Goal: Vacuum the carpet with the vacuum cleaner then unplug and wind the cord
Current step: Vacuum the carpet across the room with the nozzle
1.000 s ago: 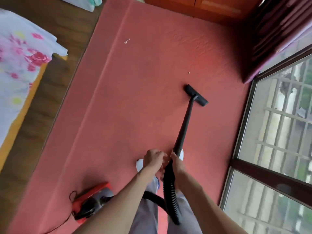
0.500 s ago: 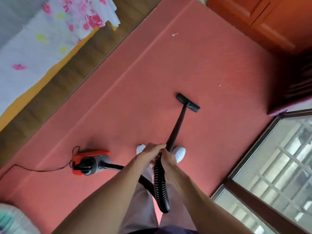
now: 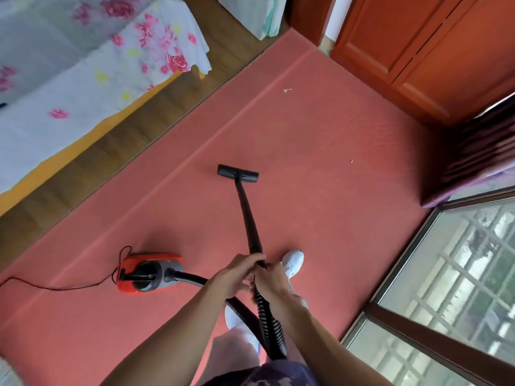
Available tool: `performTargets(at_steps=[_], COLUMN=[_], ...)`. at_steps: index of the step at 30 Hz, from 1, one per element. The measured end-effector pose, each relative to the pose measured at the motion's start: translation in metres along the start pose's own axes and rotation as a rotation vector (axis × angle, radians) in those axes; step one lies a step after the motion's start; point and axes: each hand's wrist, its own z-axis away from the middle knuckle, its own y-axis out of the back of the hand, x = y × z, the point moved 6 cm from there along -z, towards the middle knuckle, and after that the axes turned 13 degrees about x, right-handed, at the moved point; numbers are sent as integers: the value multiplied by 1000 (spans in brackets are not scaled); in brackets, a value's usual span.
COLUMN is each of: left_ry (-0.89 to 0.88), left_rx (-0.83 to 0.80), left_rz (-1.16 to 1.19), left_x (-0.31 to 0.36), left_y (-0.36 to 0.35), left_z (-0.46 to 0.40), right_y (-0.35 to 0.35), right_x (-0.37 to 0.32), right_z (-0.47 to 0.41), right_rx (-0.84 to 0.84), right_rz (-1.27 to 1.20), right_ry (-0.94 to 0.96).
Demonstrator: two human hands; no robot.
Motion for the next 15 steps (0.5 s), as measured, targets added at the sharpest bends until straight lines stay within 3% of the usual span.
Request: performTargets(at_steps=[6, 9, 12, 15], left_ry=[-6, 7, 22, 15], left_rx=[-104, -142, -64, -47], left_rz=[47, 13, -9, 22], left_x=[-55, -78, -92, -99], left_y=[22, 26, 31, 36], left_z=[23, 33, 39, 43], right_y=[-28, -30, -36, -40], right_x=[47, 74, 96, 103], right_z=[35, 46, 48, 34], right_rx=[62, 23, -81, -55], right_rz=[56, -106, -434, -479], right_ry=[52, -82, -311, -360])
